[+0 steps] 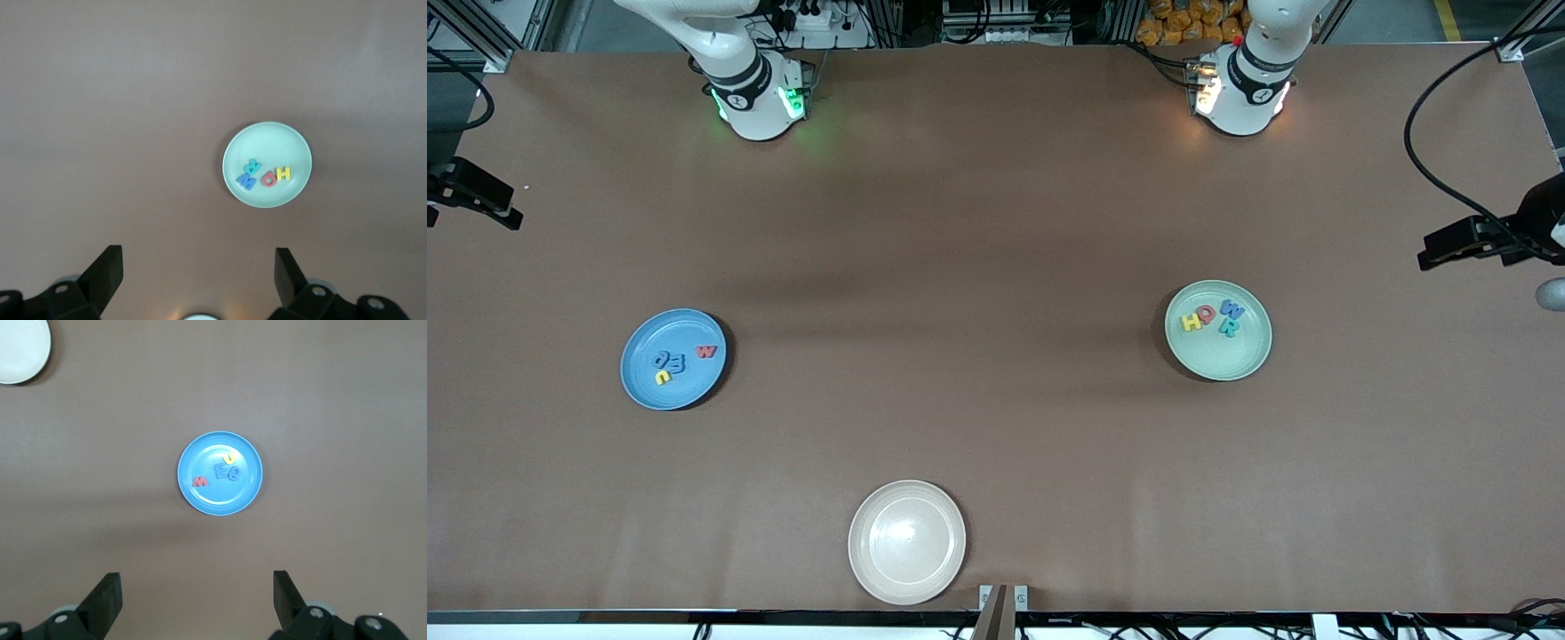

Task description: Sort upper and lower case letters into plates

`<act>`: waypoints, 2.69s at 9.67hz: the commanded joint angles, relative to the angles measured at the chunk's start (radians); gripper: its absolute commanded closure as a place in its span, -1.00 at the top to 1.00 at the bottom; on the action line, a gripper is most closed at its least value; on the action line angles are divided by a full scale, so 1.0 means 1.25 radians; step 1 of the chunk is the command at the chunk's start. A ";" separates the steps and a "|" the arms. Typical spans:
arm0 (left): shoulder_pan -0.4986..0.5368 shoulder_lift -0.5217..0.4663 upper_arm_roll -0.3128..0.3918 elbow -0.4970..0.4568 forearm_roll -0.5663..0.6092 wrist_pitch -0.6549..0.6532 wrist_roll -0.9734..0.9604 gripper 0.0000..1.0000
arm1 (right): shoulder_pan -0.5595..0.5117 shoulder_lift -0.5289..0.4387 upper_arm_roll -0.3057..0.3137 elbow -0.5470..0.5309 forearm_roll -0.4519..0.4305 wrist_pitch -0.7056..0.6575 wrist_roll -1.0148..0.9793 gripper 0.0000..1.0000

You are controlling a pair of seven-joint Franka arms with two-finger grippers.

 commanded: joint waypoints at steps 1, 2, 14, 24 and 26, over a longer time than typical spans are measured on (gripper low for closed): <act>-0.254 -0.073 0.354 -0.005 -0.088 -0.035 0.102 1.00 | -0.011 -0.006 0.004 0.001 0.026 -0.007 0.009 1.00; -0.353 -0.077 0.486 -0.006 -0.098 -0.035 0.173 1.00 | -0.011 -0.012 0.003 0.001 0.026 -0.008 0.009 1.00; -0.553 -0.166 0.717 -0.225 -0.111 0.089 0.297 1.00 | -0.014 -0.007 0.004 -0.011 0.026 0.002 0.005 1.00; -0.478 -0.269 0.594 -0.250 -0.086 0.110 0.138 1.00 | -0.010 -0.007 0.006 -0.010 0.026 0.006 0.004 1.00; -0.478 -0.266 0.594 -0.249 -0.086 0.122 0.141 1.00 | -0.009 -0.006 0.006 -0.011 0.026 0.003 0.004 1.00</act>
